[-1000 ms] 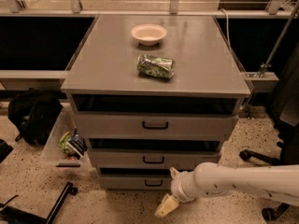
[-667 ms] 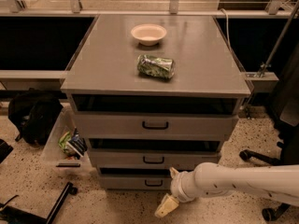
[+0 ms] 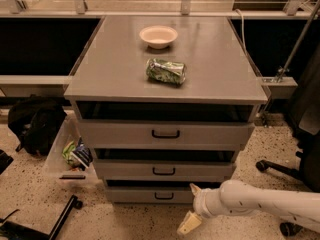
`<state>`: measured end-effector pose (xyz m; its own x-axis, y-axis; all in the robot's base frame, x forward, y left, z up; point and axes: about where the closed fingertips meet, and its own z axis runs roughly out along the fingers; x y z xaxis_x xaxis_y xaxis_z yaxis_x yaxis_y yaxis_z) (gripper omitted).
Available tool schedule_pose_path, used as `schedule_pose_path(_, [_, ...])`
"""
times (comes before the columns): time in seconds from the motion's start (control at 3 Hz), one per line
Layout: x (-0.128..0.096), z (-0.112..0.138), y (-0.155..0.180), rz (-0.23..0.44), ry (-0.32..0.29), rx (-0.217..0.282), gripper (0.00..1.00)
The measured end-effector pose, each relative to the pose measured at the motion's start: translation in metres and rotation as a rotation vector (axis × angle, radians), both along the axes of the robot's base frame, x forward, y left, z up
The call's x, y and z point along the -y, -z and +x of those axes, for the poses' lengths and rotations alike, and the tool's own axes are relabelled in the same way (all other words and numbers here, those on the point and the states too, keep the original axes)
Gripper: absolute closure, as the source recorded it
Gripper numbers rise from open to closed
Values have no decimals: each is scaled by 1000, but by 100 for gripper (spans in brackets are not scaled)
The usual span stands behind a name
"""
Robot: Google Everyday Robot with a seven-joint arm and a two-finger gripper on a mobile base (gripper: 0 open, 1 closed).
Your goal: Open bottom drawer
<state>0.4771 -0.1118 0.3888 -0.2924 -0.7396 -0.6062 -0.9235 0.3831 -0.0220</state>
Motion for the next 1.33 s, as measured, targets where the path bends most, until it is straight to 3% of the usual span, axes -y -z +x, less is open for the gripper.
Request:
schedule_pose_path(0.33, [43,2,50,43,-3,29,0])
schedule_pose_path(0.67, [68,-1,119,106,8,24,0])
schedule_pose_path(1.0, [68,-1,118,105,7,23,0])
schedule_pose_path(1.33, [77,24,127,97,49,55,0])
